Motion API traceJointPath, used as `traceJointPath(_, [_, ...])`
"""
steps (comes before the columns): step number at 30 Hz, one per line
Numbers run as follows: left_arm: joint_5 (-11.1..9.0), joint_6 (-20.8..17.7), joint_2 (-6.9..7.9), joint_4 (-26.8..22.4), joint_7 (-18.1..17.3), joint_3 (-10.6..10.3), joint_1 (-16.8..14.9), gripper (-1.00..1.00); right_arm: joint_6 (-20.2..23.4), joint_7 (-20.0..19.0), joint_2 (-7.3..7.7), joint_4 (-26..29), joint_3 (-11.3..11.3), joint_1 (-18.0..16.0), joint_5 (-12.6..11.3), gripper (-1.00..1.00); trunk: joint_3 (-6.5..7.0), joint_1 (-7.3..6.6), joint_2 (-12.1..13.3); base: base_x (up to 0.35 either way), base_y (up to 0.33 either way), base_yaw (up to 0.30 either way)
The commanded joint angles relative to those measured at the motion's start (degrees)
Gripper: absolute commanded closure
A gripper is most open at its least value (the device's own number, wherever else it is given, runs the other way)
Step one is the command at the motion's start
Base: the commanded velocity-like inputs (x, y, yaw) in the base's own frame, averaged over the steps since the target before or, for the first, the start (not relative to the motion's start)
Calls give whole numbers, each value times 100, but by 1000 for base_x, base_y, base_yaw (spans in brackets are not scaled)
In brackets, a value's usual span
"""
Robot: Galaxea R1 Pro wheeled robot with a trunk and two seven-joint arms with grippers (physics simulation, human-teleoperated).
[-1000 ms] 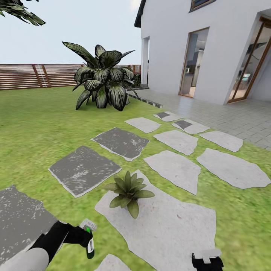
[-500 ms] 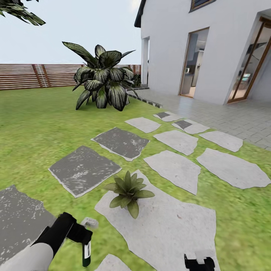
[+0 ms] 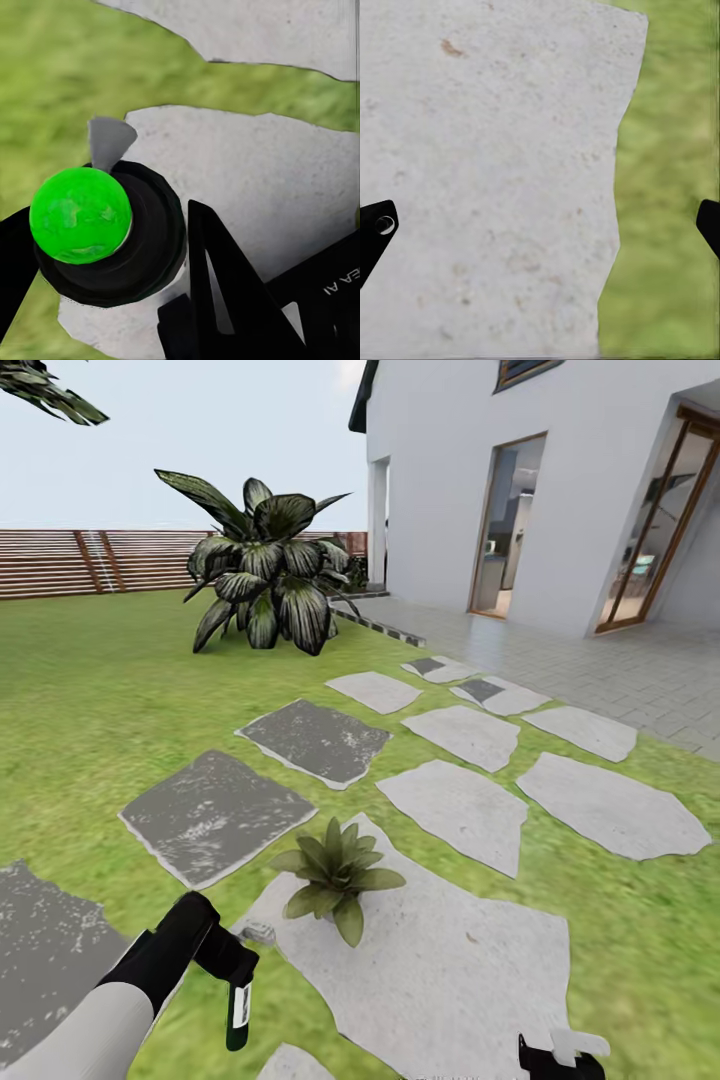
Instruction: Pick up the pesticide atomizer in the garden and spray insectifuge to fully cover both potted plants in the garden.
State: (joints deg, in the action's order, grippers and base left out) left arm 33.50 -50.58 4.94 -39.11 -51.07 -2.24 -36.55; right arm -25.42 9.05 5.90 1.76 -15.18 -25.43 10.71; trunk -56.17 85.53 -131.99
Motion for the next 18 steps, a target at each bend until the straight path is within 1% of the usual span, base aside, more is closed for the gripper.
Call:
traceJointPath(1, [51,-13,4,-10,-57,-13,-1,100,-16,26,-4,-9,-36,-6,61,-100,-7,-1,-2,0,0,-254])
traceJointPath(11, [52,-13,-1,15,-53,-13,-6,100,-16,26,-9,-8,-37,-6,57,-100,-32,-1,-2,9,0,-278])
traceJointPath(16, [51,-13,-2,26,-53,-5,-6,100,-16,26,-9,-6,-37,-6,54,-100,-66,-1,-2,193,0,-196])
traceJointPath(18, [41,-101,-2,34,-91,-16,-26,100,-16,15,-9,-1,-37,-6,64,-100,-69,-1,-2,31,0,-30])
